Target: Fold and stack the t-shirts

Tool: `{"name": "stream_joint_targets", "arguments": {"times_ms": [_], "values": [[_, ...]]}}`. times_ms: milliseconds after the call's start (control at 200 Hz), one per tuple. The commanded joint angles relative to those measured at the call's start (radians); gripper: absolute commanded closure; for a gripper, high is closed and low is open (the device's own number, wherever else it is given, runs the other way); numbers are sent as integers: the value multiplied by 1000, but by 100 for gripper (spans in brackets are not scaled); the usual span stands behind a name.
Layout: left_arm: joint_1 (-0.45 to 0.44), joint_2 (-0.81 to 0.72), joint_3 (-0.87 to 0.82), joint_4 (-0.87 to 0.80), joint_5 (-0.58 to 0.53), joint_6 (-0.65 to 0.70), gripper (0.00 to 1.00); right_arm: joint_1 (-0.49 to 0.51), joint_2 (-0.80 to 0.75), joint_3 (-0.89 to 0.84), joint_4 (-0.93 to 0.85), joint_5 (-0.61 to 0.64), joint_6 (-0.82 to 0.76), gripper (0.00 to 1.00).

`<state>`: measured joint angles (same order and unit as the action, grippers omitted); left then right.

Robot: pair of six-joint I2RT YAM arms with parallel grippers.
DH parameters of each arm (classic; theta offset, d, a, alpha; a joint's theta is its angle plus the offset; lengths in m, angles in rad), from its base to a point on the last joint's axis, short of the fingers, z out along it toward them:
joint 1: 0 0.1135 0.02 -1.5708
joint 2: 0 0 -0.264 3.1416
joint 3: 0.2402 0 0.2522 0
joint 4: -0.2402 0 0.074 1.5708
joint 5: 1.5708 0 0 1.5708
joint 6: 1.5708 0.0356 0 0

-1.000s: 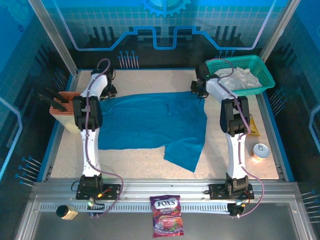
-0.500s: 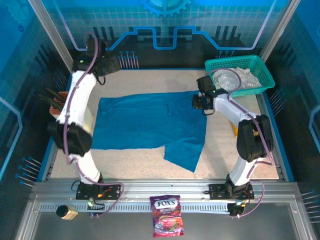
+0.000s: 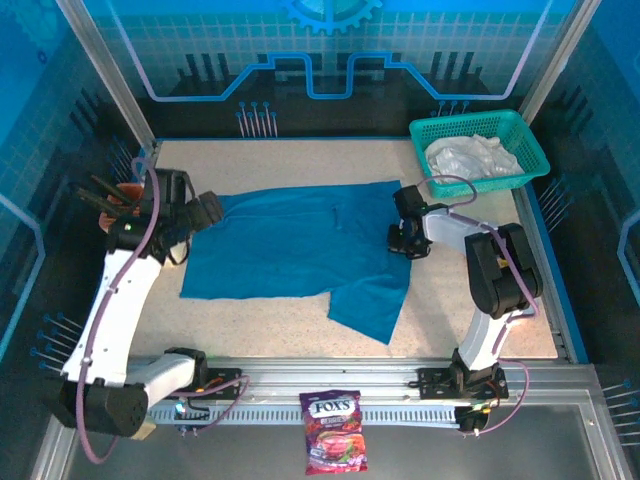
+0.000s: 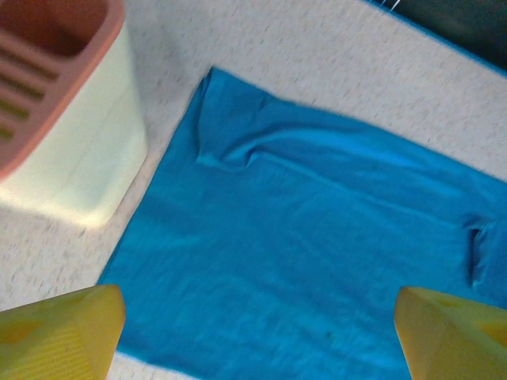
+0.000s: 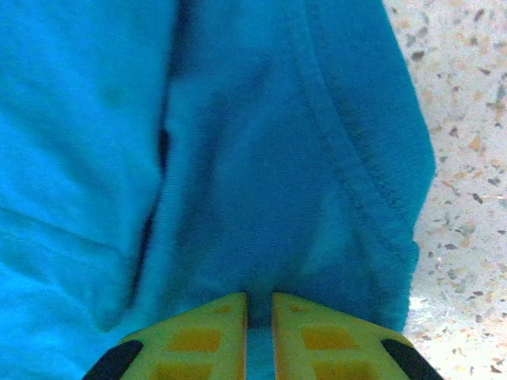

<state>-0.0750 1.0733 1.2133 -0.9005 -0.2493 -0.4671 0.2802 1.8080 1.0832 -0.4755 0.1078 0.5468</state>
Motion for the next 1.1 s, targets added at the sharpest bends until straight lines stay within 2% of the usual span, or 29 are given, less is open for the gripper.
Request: {"name": "stream_joint_targets", "arguments": {"times_ms": [0, 240, 380, 580, 801, 986, 1096], "values": [[0, -73, -64, -91, -5, -69, 12, -24, 15, 3, -9, 43, 23, 84], [0, -145, -227, -250, 41, -188, 17, -105, 22, 3, -53, 59, 9, 86], [-8, -164, -317, -234, 123, -282, 20, -147, 35, 20, -47, 36, -3, 86], [-8, -149, -427, -182, 161, -404, 23, -170, 57, 55, -49, 44, -20, 86], [-8, -64, -538, -108, 122, -464, 24, -195, 49, 81, -36, -18, -30, 86], [-7, -23, -584, -56, -9, -519, 28, -193, -48, 49, -9, -105, -77, 73], [0, 1, -591, 23, -23, -526, 33, -189, -128, 18, -11, -137, -111, 64]]}}
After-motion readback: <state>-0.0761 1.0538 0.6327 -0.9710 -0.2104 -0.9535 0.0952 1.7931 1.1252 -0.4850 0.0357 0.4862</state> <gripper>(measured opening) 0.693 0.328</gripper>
